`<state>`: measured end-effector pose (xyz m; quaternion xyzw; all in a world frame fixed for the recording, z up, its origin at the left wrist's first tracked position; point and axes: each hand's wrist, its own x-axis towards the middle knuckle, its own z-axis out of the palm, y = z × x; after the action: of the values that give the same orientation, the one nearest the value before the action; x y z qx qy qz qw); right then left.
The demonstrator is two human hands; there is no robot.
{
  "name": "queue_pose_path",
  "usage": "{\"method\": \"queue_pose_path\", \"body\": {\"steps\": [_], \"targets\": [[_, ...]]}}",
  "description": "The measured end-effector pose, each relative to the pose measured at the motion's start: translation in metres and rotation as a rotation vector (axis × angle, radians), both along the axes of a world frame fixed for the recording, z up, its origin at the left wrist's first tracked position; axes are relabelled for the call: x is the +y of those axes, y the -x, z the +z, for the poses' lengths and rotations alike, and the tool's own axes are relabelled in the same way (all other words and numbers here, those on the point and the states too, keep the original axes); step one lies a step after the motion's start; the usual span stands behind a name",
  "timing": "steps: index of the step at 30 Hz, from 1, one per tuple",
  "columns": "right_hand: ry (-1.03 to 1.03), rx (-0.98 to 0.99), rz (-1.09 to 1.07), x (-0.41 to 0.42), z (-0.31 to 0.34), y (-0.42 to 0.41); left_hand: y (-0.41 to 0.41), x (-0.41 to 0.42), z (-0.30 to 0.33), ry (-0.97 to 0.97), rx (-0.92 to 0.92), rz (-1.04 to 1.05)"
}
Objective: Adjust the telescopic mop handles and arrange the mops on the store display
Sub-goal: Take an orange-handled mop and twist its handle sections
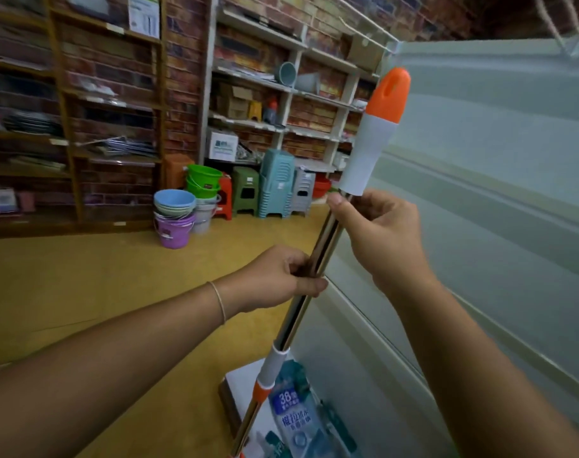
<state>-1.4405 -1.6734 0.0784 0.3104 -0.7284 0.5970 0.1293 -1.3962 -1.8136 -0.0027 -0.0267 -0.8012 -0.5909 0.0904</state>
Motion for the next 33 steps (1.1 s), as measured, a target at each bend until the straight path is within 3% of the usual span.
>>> {"method": "queue_pose_path", "body": {"steps": [5, 14, 23, 33], "targets": [[0.003, -0.01, 0.016, -0.021, 0.015, 0.055, 0.056, -0.019, 0.021, -0.168, 0.067, -0.022], [0.023, 0.023, -0.089, -0.013, 0.036, 0.12, 0.147, -0.016, 0.047, -0.187, 0.102, -0.199], [0.004, 0.113, -0.373, -0.004, 0.052, 0.153, 0.217, -0.004, 0.058, -0.124, 0.141, -0.439], [-0.003, 0.177, -0.714, 0.005, 0.132, 0.174, 0.283, 0.022, 0.147, -0.105, 0.223, -0.681]]}}
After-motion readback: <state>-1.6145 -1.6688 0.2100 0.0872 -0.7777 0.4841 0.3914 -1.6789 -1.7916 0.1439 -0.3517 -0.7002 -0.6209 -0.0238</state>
